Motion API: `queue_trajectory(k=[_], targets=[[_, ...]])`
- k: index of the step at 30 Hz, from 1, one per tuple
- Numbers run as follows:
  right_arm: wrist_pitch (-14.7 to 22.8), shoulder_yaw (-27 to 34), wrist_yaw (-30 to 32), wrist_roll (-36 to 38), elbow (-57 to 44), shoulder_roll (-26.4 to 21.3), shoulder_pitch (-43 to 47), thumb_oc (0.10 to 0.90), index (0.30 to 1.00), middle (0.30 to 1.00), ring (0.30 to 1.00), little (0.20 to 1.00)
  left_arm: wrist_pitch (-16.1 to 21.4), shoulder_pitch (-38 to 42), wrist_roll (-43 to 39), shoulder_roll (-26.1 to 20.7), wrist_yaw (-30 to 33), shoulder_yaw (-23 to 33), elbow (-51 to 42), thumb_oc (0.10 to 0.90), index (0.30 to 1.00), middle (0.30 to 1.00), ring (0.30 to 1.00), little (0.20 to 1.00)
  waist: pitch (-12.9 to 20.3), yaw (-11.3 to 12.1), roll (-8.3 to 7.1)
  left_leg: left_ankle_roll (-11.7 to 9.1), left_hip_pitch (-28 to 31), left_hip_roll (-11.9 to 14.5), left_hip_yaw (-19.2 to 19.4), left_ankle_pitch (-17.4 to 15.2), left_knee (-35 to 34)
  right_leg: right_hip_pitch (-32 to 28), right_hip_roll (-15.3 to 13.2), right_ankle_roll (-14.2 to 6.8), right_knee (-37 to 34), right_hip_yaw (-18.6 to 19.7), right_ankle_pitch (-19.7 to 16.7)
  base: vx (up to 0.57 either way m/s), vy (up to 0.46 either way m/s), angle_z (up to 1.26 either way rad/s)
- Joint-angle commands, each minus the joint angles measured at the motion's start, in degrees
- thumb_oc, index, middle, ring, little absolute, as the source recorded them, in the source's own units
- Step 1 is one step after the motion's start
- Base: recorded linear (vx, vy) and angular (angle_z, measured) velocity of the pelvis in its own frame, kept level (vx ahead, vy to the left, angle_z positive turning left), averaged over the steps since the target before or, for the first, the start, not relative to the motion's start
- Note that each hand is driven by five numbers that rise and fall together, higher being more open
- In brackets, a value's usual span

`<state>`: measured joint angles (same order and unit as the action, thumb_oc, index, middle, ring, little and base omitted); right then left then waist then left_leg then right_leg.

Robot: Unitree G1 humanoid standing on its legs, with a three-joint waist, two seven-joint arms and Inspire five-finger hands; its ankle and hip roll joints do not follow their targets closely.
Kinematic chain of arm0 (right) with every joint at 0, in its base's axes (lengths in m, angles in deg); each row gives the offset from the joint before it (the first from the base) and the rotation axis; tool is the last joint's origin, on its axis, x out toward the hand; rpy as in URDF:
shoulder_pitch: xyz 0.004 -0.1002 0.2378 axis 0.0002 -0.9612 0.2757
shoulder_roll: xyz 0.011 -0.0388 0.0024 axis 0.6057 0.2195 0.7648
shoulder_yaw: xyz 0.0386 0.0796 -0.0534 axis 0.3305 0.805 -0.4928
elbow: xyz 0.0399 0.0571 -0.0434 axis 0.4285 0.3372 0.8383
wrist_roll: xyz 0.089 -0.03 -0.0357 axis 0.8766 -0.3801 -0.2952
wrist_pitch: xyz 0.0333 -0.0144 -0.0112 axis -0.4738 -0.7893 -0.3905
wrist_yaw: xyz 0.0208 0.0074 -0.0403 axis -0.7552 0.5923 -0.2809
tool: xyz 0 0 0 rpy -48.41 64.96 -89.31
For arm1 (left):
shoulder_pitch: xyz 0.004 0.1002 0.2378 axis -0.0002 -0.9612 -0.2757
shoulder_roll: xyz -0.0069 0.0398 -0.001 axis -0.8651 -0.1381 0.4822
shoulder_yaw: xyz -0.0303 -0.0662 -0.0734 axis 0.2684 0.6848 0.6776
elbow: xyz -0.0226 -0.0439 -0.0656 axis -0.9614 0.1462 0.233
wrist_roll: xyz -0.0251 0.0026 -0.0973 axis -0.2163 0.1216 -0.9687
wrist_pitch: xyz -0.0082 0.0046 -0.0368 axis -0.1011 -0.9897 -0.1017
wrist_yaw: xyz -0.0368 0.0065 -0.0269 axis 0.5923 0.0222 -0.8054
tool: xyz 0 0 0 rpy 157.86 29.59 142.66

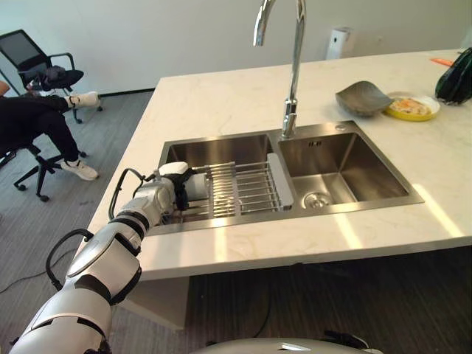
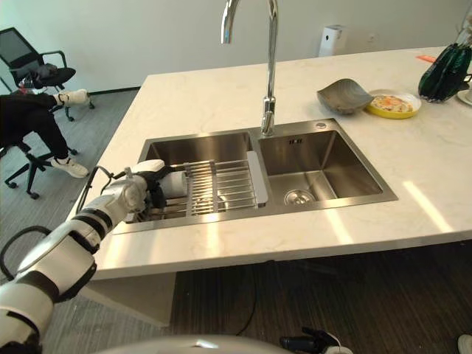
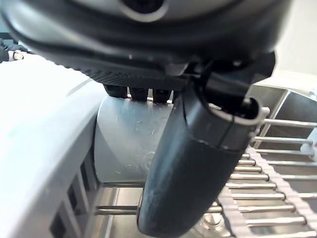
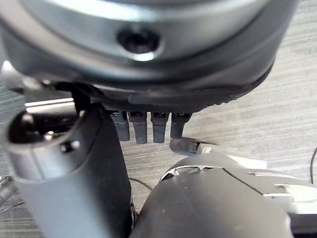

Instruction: Place the dishes in the dishwasher.

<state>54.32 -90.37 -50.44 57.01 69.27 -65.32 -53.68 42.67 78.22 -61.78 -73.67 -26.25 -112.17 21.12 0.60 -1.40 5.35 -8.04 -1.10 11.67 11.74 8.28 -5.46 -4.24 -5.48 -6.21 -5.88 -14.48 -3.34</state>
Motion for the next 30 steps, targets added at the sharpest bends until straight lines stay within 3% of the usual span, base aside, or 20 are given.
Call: queue_trajectory(k=[1, 5, 9, 10, 11, 19, 25, 30], targets=[[0.12, 0.35, -0.18, -1.88, 0.56, 1.08, -3.07, 0.800, 0.900, 0.900, 0.900, 0.900, -4.09, 2.26, 7.55, -11.73, 1.15, 2.07, 3.49, 0.800, 0.900, 0.900, 0.900, 0.900, -3.82, 3.86, -1.78, 0.63, 0.58, -1.81, -1.32, -4.30, 0.46, 1.39, -6.42, -6.16, 0.88, -4.85, 0.65, -0.01, 0.000, 0.04], [0.54, 0.51, 0.00, -2.44, -0.69, 0.83, -3.45, 0.800, 0.900, 0.900, 0.900, 0.900, -3.80, -1.02, 10.26, -11.55, 1.87, 2.19, 2.90, 0.800, 0.900, 0.900, 0.900, 0.900, -4.09, 3.85, -2.03, 0.68, 0.68, -1.87, -1.32, -4.46, 0.46, 1.29, -6.45, -6.13, 0.88, -4.89, 0.70, -0.01, 0.006, 0.02], [0.90, -0.41, 0.27, -3.22, -0.84, 0.39, -3.34, 0.800, 0.900, 0.900, 0.900, 0.900, -4.01, -2.88, 10.81, -7.31, 4.09, 3.84, 11.22, 0.800, 0.900, 0.900, 0.900, 0.900, -4.35, 2.96, -2.32, 0.74, 0.86, -1.87, -1.14, -4.58, 0.46, 1.45, -6.40, -6.05, 0.88, -4.56, 0.65, 0.00, 0.000, 0.00], [0.98, -0.70, 0.37, -3.40, -0.67, 0.22, -3.23, 0.800, 0.900, 0.900, 0.900, 0.900, -4.07, -3.03, 10.93, -6.48, 4.58, 4.03, 13.09, 0.726, 0.789, 0.789, 0.789, 0.789, -4.34, 2.70, -2.34, 0.72, 0.91, -1.85, -1.08, -4.60, 0.46, 1.47, -6.38, -6.03, 0.88, -4.43, 0.67, 0.00, 0.000, 0.00], [1.12, -1.31, 0.48, -3.59, -0.43, -0.11, -2.99, 0.800, 0.900, 0.900, 0.900, 0.900, -3.96, -2.94, 11.17, -5.39, 5.15, 4.12, 15.84, 0.400, 0.300, 0.300, 0.300, 0.300, -4.33, 2.17, -2.42, 0.70, 1.04, -1.84, -0.84, -4.64, 0.46, 1.54, -6.28, -5.98, 0.88, -4.14, 0.66, 0.00, 0.009, -0.04], [1.81, -2.52, 1.04, -4.14, -0.39, -0.45, -2.75, 0.800, 0.900, 0.900, 0.900, 0.900, -2.72, -3.13, 13.42, -5.10, 7.65, 3.19, 16.68, 0.400, 0.300, 0.300, 0.300, 0.300, -4.31, 1.41, -2.50, 0.55, 1.50, -1.55, -0.26, -4.79, 0.46, 1.63, -6.29, -5.97, 0.88, -3.42, 0.57, 0.00, 0.005, -0.05], [3.39, -2.08, 1.50, -3.65, -1.75, -0.13, -4.48, 0.800, 0.900, 0.900, 0.900, 0.900, 1.01, -2.62, 15.34, -9.41, 11.06, 0.18, 4.82, 0.400, 0.300, 0.300, 0.300, 0.300, -4.36, 1.58, -2.55, 0.50, 1.61, -1.56, -0.39, -4.99, 0.46, 1.36, -6.32, -6.09, 0.88, -3.48, 0.76, 0.00, 0.000, 0.00], [4.76, -1.29, 1.88, -3.41, -4.31, 1.22, -6.77, 0.800, 0.900, 0.900, 0.900, 0.900, 2.46, -5.11, 13.55, -16.19, 17.84, 5.43, -9.29, 0.400, 0.300, 0.300, 0.300, 0.300, -4.47, 2.76, -2.76, 0.08, 1.44, -1.06, -1.33, -4.46, 0.46, 0.76, -5.69, -5.81, 0.88, -3.94, 1.59, -0.01, -0.036, 0.00]])
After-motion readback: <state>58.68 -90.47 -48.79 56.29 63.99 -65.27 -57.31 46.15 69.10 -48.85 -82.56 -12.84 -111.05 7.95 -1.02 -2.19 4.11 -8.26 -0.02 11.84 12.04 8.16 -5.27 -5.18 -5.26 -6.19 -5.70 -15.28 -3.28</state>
